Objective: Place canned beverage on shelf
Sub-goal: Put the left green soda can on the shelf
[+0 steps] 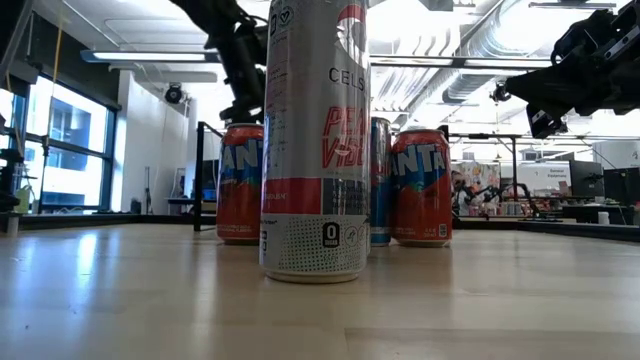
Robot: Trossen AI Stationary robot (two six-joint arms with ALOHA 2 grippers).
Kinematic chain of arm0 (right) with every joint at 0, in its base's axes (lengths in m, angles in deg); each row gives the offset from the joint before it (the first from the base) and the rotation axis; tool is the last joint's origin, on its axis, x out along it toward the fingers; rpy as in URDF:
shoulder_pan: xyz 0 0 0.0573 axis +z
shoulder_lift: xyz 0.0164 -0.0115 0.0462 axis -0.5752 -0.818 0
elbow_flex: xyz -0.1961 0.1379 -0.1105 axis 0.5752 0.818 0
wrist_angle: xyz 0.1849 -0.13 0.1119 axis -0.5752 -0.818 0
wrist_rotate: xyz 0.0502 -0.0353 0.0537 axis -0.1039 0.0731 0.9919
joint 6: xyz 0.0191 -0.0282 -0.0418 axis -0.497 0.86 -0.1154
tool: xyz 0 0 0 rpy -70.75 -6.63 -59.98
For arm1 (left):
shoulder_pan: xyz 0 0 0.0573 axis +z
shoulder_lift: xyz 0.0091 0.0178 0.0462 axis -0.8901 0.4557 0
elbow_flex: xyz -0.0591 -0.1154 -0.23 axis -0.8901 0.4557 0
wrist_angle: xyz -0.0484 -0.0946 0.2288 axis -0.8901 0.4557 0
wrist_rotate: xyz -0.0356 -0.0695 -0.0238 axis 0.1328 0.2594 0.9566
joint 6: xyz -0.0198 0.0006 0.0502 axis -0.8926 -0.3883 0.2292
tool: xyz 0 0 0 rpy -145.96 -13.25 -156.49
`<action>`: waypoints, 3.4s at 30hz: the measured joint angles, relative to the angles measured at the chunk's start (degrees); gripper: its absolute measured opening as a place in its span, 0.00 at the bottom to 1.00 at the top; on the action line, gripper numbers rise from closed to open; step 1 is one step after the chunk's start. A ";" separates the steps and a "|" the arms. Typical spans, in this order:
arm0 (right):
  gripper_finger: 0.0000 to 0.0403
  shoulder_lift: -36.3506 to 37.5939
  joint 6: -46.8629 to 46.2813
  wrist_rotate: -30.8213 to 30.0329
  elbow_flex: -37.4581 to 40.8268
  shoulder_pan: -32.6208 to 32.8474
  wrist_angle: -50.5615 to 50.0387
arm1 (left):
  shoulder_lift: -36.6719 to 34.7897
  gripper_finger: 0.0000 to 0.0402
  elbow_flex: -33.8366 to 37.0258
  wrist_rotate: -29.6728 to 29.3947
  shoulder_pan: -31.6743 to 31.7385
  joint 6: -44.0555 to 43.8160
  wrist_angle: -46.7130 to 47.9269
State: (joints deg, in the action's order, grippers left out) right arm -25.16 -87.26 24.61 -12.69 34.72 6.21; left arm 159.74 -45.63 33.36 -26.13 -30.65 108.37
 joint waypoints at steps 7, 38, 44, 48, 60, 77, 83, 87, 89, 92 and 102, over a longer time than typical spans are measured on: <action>0.00 0.00 0.00 0.01 0.00 0.01 0.00 | -0.09 0.60 2.30 -0.44 -0.03 -4.67 -5.66; 0.00 0.00 0.00 0.02 0.01 0.01 0.00 | -0.11 0.66 8.20 -0.59 -1.63 -6.13 -10.97; 0.00 0.00 0.00 0.01 0.00 0.01 0.00 | -0.11 0.68 8.20 -0.43 -1.56 -5.72 -10.82; 0.00 0.00 0.00 0.02 0.01 -0.01 0.00 | -0.11 0.76 8.20 -0.37 -1.56 -6.04 -10.86; 0.00 0.00 0.00 0.01 0.00 0.00 0.00 | -3.58 0.99 6.24 -0.06 -0.58 -6.33 -9.26; 0.00 0.00 0.00 0.00 0.01 0.01 0.00 | -9.97 0.99 5.20 -9.92 -4.91 -23.20 -3.37; 0.00 0.00 0.00 0.00 0.01 -0.01 0.00 | -9.60 0.99 5.20 -12.31 -8.10 -25.97 -4.78; 0.00 0.00 0.00 0.00 0.00 0.00 0.00 | -9.60 0.99 5.20 -14.55 -9.10 -27.09 -6.63; 0.00 0.00 0.00 0.02 0.00 -0.01 0.00 | -9.59 0.99 5.20 -15.45 -9.12 -27.64 -5.90; 0.00 0.00 0.00 0.01 -0.01 0.00 0.00 | -8.54 0.99 5.14 -16.24 -9.04 -29.81 -5.43; 0.00 0.00 0.00 0.00 0.00 0.00 0.00 | -1.97 0.99 -2.03 -19.07 -9.96 -30.25 1.71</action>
State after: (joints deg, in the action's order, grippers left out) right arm -25.16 -87.26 24.61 -12.69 34.72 6.21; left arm 157.76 -47.66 14.29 -36.08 -60.90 110.07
